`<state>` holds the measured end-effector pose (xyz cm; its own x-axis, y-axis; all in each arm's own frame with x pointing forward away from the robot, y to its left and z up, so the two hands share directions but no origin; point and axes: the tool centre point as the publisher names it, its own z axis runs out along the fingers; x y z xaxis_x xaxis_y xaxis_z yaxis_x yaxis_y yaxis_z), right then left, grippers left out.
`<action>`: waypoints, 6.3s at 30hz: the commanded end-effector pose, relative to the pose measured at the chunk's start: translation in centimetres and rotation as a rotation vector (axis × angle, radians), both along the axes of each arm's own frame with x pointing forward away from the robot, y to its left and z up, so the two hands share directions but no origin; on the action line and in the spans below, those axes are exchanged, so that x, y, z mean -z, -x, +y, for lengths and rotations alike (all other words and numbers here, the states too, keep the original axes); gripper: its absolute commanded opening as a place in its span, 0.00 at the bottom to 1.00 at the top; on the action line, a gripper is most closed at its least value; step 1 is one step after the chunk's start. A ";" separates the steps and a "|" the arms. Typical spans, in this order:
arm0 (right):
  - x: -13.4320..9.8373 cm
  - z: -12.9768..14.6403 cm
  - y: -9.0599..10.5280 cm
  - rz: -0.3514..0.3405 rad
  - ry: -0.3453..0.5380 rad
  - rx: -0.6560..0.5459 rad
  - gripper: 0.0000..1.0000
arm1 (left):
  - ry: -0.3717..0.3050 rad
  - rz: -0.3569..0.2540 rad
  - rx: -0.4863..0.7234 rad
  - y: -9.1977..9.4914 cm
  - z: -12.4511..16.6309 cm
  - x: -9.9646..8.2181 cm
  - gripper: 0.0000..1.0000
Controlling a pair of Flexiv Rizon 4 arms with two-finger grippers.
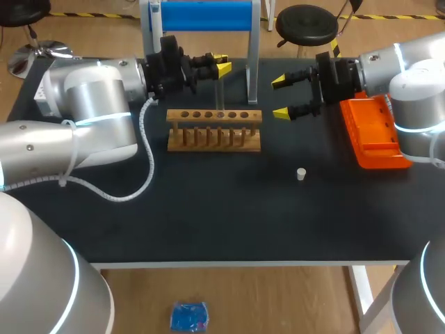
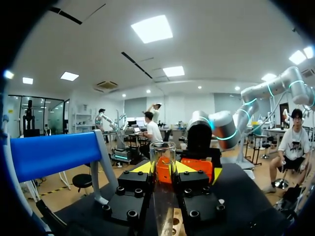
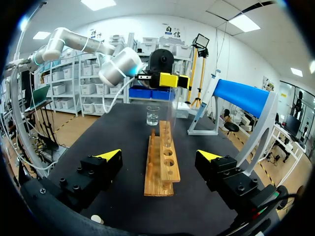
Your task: Invert the test tube, pick up the pipette, mount the tip to pipette, aspirate from beaker and dispense into the tube, eject the tip, return the pipette, and cap with the stopper.
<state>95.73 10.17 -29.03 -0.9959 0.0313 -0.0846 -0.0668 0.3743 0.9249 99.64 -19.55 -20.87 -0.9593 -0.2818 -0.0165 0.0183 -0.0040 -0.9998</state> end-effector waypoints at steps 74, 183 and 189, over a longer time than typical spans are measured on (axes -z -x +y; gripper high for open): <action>0.0 -0.1 -0.1 0.001 0.000 -0.003 1.00 | -0.156 0.067 0.002 -0.2 0.4 5.5 0.00; 0.0 -0.1 -0.1 0.001 0.000 -0.003 1.00 | -0.504 0.270 -0.487 -0.7 31.5 2.7 1.00; 0.0 -0.1 -0.1 0.001 0.000 -0.003 1.00 | -0.507 0.335 -0.580 -1.8 36.3 5.2 1.00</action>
<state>95.72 10.18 -29.02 -0.9959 0.0311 -0.0846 -0.0668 0.3742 0.9249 101.00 15.79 -25.38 -0.6398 -0.7682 -0.0229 -0.4121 0.3682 -0.8334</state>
